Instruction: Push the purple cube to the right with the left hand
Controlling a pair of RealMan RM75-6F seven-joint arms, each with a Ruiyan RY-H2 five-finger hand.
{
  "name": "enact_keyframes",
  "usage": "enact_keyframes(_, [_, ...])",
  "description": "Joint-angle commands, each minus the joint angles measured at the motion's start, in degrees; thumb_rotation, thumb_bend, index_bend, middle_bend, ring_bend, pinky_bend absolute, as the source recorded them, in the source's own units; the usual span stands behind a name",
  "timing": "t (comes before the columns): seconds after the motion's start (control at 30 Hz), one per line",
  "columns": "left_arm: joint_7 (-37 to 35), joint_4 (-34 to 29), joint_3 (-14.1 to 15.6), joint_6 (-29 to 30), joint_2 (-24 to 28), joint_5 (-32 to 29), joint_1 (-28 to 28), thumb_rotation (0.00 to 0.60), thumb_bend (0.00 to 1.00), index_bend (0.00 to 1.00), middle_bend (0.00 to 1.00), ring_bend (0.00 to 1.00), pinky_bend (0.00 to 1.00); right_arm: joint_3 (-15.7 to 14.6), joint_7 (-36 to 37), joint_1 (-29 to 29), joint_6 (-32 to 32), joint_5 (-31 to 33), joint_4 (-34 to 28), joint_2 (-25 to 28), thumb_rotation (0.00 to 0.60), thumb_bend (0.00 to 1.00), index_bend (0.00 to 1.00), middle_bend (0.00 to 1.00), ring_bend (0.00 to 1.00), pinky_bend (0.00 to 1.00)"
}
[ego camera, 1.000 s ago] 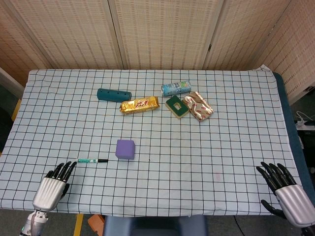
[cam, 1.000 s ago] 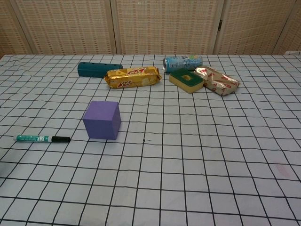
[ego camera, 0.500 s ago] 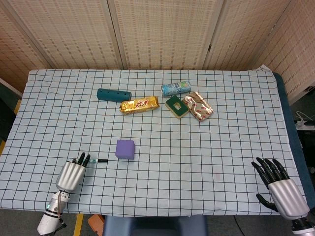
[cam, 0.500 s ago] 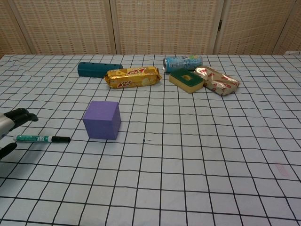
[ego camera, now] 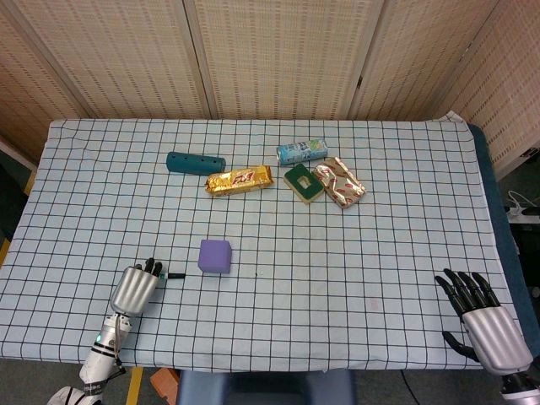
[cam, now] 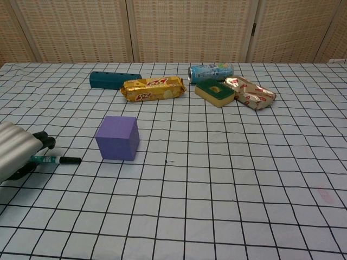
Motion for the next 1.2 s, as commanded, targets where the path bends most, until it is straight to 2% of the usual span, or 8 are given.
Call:
enact_keyframes(0.03, [-0.7, 0.6, 0.3, 0.2, -0.2, -0.2, -0.4, 0.600, 0.39, 0.41, 0.43, 0.71, 1.00, 0.1, -0.2, 0.0, 0.1, 0.1, 0.0, -0.1, 0.600, 0.13, 0.00, 0.00, 0.00, 0.00])
enact_keyframes(0.2, [-1.8, 1.2, 1.1, 1.0, -0.1, -0.1, -0.7, 0.600, 0.39, 0.47, 0.49, 0.71, 1.00, 0.1, -1.1, 0.0, -0.2, 0.4, -0.1, -0.4, 0.600, 0.13, 0.00, 0.00, 0.00, 0.00])
enact_keyframes(0.63, [-3.5, 3.8, 1.8, 0.0, -1.2, -1.8, -1.7, 0.600, 0.41, 0.53, 0.53, 0.71, 1.00, 0.3, -1.4, 0.0, -0.2, 1.0, -0.3, -0.5, 0.600, 0.13, 0.00, 0.00, 0.00, 0.00])
enact_keyframes(0.77, [-5.1, 5.4, 2.3, 2.1, -1.8, -1.0, -2.0, 0.600, 0.45, 0.62, 0.61, 0.71, 1.00, 0.4, -1.6, -0.1, 0.1, 1.0, -0.2, -0.7, 0.600, 0.13, 0.00, 0.00, 0.00, 0.00])
enact_keyframes(0.93, [-9.1, 9.9, 2.9, 7.3, -2.4, 1.1, -2.3, 0.600, 0.52, 0.78, 0.78, 0.74, 1.00, 0.5, -1.8, 0.0, -0.2, 1.4, -0.2, -0.8, 0.600, 0.13, 0.00, 0.00, 0.00, 0.00])
enact_keyframes(1.03, [-12.5, 13.1, 3.1, 9.7, -1.8, 1.7, -2.2, 0.600, 0.55, 0.81, 0.81, 0.75, 1.00, 0.6, -1.9, -0.1, -0.1, 1.7, -0.2, -0.8, 0.600, 0.13, 0.00, 0.00, 0.00, 0.00])
enact_keyframes(1.2, [-16.0, 16.3, 1.2, 10.9, -0.5, 0.0, -3.1, 0.600, 0.55, 0.81, 0.82, 0.75, 1.00, 0.9, -3.1, -0.1, -0.4, 2.7, -0.3, -1.3, 0.600, 0.13, 0.00, 0.00, 0.00, 0.00])
